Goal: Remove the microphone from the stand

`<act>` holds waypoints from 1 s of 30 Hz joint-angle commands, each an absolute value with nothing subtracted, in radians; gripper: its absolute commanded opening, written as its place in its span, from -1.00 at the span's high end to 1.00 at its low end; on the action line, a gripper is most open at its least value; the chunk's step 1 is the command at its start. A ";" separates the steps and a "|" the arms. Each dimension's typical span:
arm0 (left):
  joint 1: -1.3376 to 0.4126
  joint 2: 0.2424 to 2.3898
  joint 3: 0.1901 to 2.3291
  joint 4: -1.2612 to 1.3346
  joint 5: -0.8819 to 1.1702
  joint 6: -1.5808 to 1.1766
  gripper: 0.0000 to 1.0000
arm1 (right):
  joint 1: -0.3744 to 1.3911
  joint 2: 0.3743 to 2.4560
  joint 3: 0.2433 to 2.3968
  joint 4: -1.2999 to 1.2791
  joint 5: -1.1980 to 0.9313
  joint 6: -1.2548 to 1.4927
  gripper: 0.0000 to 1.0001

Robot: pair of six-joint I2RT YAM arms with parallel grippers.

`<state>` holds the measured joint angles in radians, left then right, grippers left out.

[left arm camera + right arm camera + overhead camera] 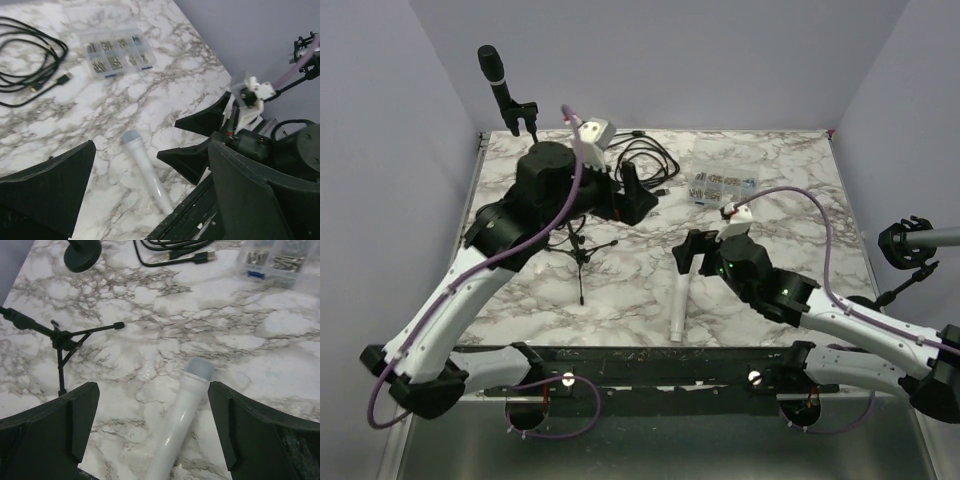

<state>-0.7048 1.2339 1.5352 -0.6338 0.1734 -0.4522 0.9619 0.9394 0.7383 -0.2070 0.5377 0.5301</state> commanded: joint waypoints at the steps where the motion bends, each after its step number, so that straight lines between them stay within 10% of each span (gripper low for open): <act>1: -0.690 1.052 1.530 -0.739 -0.027 -0.302 -0.97 | 0.958 1.088 0.785 0.038 0.328 0.504 -1.00; 16: -0.687 0.624 1.343 -0.806 -0.239 -0.165 -0.97 | 0.798 1.739 1.056 0.636 -0.557 0.866 -1.00; 30: -0.687 0.539 1.245 -0.782 -0.222 -0.160 -0.97 | 0.766 2.124 1.198 1.033 -0.715 1.235 -0.74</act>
